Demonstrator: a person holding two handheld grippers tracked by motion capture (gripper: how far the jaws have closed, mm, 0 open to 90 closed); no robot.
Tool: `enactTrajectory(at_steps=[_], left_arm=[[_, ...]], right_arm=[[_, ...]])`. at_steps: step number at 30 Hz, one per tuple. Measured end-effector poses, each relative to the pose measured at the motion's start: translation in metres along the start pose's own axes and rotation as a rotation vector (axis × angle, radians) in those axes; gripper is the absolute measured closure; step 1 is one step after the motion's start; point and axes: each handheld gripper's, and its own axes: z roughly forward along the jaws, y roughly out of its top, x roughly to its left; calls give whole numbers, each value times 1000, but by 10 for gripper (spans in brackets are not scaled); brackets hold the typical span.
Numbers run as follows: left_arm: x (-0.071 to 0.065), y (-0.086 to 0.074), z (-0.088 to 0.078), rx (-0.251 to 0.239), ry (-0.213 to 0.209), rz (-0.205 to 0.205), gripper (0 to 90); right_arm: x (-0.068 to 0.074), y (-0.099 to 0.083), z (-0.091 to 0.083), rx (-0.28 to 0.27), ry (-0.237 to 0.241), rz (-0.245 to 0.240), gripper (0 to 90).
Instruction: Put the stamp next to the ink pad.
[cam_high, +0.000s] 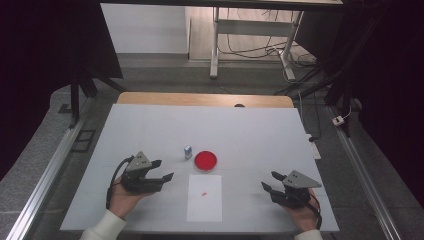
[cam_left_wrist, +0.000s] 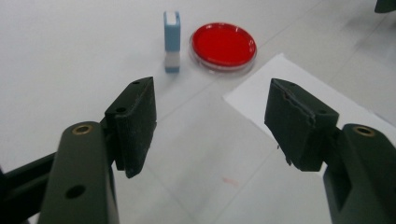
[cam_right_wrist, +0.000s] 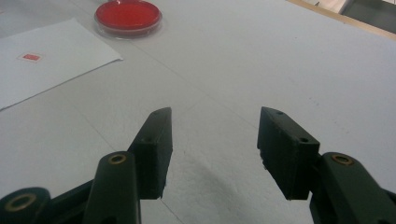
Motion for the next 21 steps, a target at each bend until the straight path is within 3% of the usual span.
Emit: enactTrajectory(at_steps=[15,21], left_arm=[[3,-44,-28,13,12,-28,345],[2,-52,-33,7,25,-30,346]], right_arm=[[-1,-2,2,9,7,-15,449],[-1,-2,2,16,6,-20,449]])
